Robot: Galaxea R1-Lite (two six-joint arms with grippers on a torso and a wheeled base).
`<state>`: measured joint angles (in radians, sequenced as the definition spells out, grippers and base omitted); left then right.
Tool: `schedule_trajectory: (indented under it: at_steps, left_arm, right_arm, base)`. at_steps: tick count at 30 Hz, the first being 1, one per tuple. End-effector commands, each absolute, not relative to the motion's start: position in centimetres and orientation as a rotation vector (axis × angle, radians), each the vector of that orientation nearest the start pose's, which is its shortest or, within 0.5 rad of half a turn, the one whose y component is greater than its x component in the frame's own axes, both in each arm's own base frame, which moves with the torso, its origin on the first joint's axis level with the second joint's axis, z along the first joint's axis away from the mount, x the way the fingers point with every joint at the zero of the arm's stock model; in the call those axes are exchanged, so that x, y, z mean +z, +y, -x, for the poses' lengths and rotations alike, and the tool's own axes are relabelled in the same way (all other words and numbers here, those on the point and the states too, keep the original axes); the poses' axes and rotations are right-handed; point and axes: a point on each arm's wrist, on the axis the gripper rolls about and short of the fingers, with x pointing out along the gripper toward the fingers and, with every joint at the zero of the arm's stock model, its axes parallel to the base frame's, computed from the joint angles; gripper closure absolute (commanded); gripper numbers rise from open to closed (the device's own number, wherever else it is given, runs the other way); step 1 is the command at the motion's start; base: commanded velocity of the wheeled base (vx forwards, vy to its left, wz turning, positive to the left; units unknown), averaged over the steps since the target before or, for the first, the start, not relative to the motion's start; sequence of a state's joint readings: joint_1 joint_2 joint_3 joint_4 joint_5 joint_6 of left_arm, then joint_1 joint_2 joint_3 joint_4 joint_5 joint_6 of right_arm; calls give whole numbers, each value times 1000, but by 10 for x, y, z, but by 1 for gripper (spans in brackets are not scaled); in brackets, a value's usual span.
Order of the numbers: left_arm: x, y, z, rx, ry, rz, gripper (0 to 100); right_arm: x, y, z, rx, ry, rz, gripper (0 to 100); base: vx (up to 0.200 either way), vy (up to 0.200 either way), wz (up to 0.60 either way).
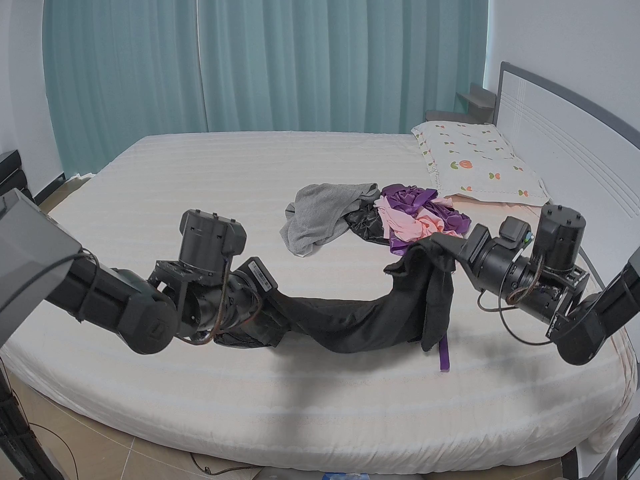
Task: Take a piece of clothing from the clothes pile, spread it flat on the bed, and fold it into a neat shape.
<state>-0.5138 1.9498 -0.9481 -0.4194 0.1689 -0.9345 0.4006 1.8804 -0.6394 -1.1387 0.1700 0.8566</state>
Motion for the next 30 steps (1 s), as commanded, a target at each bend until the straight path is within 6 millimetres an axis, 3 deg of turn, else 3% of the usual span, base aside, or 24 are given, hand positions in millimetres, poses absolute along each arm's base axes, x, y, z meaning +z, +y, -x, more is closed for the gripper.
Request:
schedule_trajectory:
  at_steps: [1, 15, 24, 30]
  left_arm:
    - [91, -183, -299, -56, 736, 681, 100]
    - [78, -180, -286, -63, 736, 678, 100]
    - [77, -177, -281, -52, 744, 695, 100]
    - [77, -178, -283, -55, 741, 699, 100]
  right_arm:
    - [104, 139, -287, 484, 439, -801, 100]
    - [97, 133, -278, 476, 424, -799, 100]
    - [95, 132, -276, 473, 433, -798, 100]
    - [97, 132, -275, 475, 430, -798, 100]
  base:
    - [0, 0, 0]
    - [0, 0, 0]
    - [-200, 0, 0]
    - [0, 0, 0]
